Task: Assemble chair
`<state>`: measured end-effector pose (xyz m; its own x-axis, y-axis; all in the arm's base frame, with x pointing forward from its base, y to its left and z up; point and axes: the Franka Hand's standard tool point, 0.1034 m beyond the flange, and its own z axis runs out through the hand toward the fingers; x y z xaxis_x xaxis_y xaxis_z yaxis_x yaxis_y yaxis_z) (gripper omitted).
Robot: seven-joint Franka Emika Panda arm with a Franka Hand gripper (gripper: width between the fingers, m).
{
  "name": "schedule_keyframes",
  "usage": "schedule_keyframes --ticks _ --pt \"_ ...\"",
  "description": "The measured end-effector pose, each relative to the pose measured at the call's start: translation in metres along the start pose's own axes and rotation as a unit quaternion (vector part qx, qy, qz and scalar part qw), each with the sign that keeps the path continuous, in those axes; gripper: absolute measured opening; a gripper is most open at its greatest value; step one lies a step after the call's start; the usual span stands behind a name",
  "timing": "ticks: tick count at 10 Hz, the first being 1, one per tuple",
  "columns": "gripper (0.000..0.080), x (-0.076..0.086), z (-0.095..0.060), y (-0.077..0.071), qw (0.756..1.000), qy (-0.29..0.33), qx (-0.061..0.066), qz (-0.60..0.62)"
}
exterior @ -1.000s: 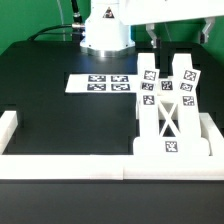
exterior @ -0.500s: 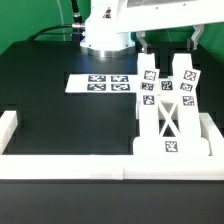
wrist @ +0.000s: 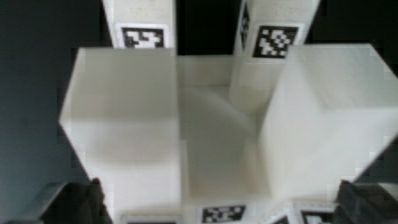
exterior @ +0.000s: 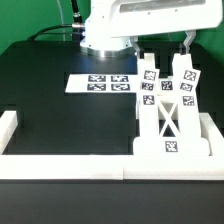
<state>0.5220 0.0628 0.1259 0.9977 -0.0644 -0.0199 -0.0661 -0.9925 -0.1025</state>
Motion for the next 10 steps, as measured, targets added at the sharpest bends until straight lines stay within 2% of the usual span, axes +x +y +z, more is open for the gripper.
schedule_keyframes --ticks 6,10 --pt "0.0649 -0.007 0.015 -0.003 1.0 0.024 -0.008 -0.003" --pt "0.0649 -0.005 0.015 -0.002 1.0 0.029 -0.009 -0.005"
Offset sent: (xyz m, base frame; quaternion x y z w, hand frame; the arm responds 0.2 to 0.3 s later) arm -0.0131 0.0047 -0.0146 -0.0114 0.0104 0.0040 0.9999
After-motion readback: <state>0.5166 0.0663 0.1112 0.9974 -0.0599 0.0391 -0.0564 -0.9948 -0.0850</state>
